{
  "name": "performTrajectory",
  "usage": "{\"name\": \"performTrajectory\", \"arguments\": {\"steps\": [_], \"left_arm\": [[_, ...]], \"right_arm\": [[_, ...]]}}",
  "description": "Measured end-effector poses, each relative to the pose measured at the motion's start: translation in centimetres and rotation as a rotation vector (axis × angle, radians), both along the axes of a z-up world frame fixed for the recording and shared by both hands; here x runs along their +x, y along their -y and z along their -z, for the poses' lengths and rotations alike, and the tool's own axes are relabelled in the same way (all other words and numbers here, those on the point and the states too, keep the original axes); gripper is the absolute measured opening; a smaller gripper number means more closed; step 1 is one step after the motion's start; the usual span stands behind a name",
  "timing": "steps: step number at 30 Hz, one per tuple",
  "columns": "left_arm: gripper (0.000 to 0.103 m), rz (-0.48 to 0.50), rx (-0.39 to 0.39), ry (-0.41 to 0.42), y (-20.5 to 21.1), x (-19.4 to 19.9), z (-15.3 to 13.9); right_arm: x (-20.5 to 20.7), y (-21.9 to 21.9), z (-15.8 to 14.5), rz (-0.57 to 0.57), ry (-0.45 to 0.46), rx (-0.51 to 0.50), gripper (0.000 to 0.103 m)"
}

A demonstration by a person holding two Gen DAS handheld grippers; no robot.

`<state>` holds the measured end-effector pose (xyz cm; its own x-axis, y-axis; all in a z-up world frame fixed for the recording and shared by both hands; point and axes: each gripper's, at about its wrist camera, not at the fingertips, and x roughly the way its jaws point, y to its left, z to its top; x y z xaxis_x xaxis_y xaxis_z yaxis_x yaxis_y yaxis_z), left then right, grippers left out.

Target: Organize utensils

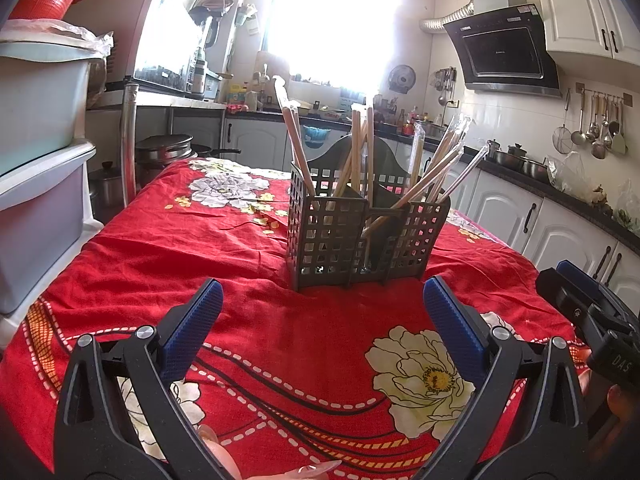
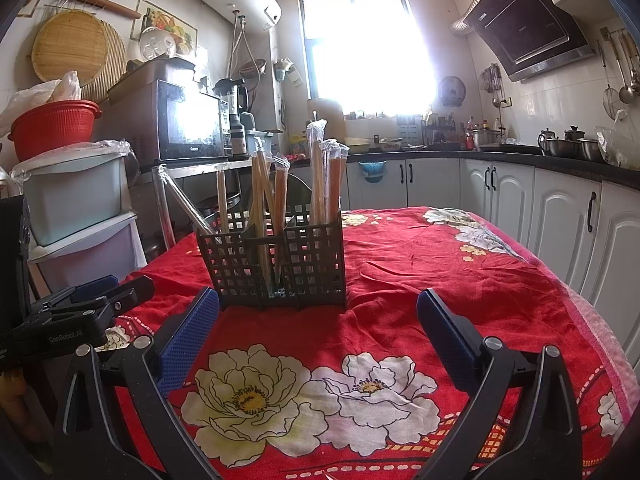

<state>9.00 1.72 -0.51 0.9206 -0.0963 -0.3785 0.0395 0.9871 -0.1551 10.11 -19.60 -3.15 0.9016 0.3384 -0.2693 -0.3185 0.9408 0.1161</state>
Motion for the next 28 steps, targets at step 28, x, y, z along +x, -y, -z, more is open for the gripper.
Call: {"name": "performTrajectory", "arguments": {"steps": [28], "left_arm": [[0.093,-0.268,0.139,-0.301,-11.8,7.3,-1.5]], "right_arm": [[8.7,9.1,0.8,0.279,-0.426,-0.144,0.097]]}}
